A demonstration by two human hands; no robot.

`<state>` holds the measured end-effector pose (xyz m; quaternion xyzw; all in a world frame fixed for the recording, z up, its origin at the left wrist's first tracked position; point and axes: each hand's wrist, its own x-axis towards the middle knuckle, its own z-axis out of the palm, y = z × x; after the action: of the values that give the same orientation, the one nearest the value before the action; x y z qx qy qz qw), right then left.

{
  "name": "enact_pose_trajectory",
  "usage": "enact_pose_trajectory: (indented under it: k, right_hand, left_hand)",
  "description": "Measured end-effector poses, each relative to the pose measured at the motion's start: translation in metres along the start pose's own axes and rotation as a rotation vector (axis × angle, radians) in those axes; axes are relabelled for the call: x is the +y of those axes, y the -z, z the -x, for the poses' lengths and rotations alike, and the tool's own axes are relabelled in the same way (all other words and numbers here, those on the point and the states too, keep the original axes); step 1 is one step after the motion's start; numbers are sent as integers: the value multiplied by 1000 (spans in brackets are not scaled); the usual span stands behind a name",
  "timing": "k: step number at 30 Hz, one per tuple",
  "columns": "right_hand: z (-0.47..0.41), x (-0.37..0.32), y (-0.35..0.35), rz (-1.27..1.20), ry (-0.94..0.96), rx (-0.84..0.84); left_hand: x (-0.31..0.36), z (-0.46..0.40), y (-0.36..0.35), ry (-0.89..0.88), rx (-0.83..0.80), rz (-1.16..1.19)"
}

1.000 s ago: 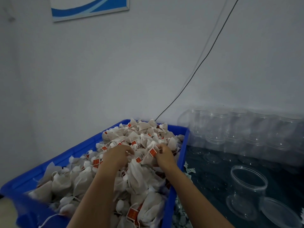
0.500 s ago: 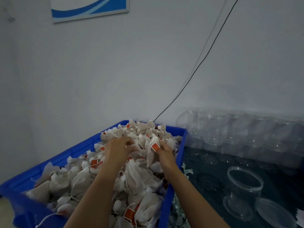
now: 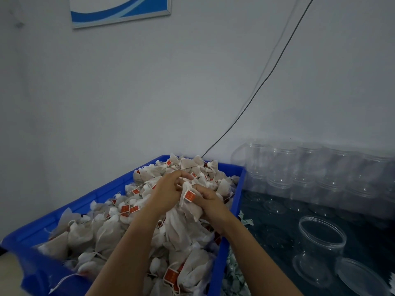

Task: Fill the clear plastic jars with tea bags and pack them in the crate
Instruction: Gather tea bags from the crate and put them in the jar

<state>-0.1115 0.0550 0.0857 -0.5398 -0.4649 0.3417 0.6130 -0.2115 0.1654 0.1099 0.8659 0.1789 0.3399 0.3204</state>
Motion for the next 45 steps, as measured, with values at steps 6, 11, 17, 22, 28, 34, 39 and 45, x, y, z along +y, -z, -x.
enact_pose_trajectory:
  k: [6,11,17,22,28,34,39,45]
  right_hand:
    - [-4,3,4,83,-30,262]
    - [-7,6,8,43,-48,412]
    - [-8,7,9,43,-31,419]
    - [-2,3,9,-56,34,315]
    - [0,3,4,115,91,19]
    - [0,7,1,222,144,170]
    - [-2,9,4,145,111,332]
    - [-3,7,5,124,76,379]
  left_hand:
    - [-3,5,15,102,-40,-270]
    - [8,13,22,369,-423,-603]
    - [7,18,26,361,-441,-376]
    - [7,10,20,225,8,-132]
    - [13,4,10,108,105,86]
    - [16,6,13,106,125,112]
    - [7,10,16,226,-359,-366]
    - [-3,13,13,322,-561,-448]
